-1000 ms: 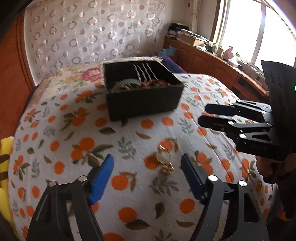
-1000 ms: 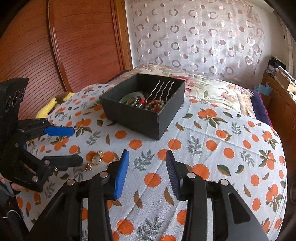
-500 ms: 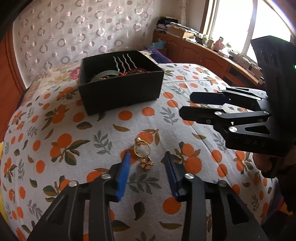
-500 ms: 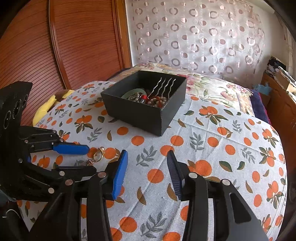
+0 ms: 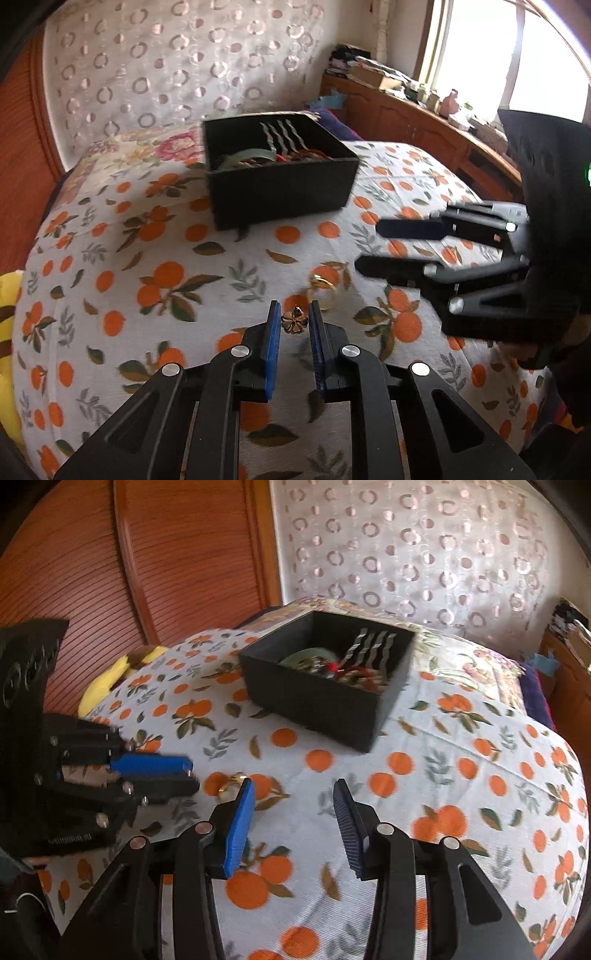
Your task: Organize jewelry
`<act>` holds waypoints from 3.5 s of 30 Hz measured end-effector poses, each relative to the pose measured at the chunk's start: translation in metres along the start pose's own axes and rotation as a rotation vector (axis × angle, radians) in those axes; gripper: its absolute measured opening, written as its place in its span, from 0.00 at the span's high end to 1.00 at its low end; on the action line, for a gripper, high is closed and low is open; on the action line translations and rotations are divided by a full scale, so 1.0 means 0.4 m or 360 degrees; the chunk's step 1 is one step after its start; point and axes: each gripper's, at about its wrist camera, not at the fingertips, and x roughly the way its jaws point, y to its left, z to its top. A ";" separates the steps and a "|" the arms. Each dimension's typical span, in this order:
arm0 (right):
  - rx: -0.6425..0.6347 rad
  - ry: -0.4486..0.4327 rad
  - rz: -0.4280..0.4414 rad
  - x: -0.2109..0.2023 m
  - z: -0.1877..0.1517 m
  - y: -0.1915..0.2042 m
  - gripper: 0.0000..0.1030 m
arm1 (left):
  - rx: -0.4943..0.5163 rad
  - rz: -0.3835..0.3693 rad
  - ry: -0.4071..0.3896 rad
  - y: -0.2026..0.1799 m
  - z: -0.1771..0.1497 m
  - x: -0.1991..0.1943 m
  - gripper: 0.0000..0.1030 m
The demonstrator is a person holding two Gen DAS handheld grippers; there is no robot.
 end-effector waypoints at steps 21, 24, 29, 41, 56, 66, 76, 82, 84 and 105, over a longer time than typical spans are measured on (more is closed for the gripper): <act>-0.0260 0.0142 0.0000 0.061 0.015 0.107 0.79 | -0.0096 0.0076 -0.0061 0.085 -0.001 -0.040 0.86; -0.0242 0.0135 0.0000 0.054 0.015 0.096 0.79 | -0.0099 0.0080 -0.0072 0.089 0.004 -0.044 0.86; -0.0198 0.0080 -0.0010 0.026 0.032 0.069 0.79 | -0.0093 0.0082 -0.0092 0.087 0.022 -0.051 0.86; -0.0076 -0.0140 -0.0120 -0.040 0.169 -0.075 0.79 | -0.0062 0.0104 -0.0203 0.079 0.135 -0.040 0.86; 0.0084 -0.0211 -0.0147 -0.019 0.184 -0.142 0.66 | -0.0059 0.0113 -0.0259 0.068 0.261 0.027 0.86; 0.0168 -0.0296 -0.0241 -0.132 0.099 -0.130 0.57 | -0.0048 0.0197 -0.0313 0.031 0.274 0.006 0.40; 0.0232 -0.0453 -0.0374 -0.276 0.026 -0.059 0.29 | -0.0088 0.0325 -0.0395 -0.019 0.164 -0.137 0.08; 0.0305 -0.0568 -0.0460 -0.348 -0.024 -0.015 0.02 | -0.0142 0.0377 -0.0421 -0.032 0.086 -0.229 0.07; 0.0332 -0.0578 -0.0478 -0.366 -0.041 -0.008 0.02 | -0.0141 0.0397 -0.0440 -0.039 0.064 -0.255 0.07; 0.0363 -0.0642 -0.0503 -0.452 -0.096 0.067 0.02 | -0.0121 0.0429 -0.0503 -0.069 -0.001 -0.354 0.07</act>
